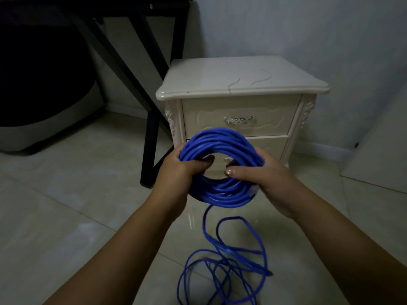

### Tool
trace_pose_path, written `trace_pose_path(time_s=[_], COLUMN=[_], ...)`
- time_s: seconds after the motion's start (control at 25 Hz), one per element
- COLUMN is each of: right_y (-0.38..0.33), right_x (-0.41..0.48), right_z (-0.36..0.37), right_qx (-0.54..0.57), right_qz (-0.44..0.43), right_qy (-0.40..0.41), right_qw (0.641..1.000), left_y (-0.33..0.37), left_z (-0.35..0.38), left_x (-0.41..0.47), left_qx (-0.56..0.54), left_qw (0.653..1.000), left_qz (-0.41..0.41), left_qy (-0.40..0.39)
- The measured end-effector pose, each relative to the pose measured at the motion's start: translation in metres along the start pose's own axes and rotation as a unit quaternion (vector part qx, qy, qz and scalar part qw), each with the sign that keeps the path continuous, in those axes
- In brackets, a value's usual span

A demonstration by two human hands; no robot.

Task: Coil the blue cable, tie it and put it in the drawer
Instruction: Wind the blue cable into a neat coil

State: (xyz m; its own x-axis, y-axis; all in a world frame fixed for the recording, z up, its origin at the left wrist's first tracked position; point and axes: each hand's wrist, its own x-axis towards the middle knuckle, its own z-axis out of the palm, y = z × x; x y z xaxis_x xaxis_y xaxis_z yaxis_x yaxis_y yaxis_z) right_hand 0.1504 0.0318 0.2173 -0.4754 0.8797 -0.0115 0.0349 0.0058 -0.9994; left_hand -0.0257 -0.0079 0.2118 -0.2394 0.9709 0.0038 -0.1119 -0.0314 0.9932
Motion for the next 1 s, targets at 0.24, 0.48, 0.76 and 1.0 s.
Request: trace_pose_path(time_s=[0.24, 0.48, 0.76, 1.0], right_y=[0.001, 0.009, -0.008, -0.005], right_x=[-0.007, -0.005, -0.011, -0.015], right_z=[-0.009, 0.019, 0.010, 0.027], right_qx=[0.151, 0.006, -0.297, -0.485], right_qz=[0.053, 0.007, -0.094, -0.102], right_qy=[-0.099, 0.124, 0.097, 0.063], right_qw=[0.982, 0.992, 0.945, 0.866], left_y=[-0.001, -0.012, 0.009, -0.005], left_z=[0.002, 0.010, -0.008, 0.003], left_x=[-0.001, -0.008, -0.007, -0.008], left_qx=[-0.158, -0.186, 0.223, 0.386], left_qw=[0.985, 0.974, 0.965, 0.900], left_qz=[-0.075, -0.126, 0.058, 0.143], left_qy=[0.008, 0.016, -0.129, -0.145])
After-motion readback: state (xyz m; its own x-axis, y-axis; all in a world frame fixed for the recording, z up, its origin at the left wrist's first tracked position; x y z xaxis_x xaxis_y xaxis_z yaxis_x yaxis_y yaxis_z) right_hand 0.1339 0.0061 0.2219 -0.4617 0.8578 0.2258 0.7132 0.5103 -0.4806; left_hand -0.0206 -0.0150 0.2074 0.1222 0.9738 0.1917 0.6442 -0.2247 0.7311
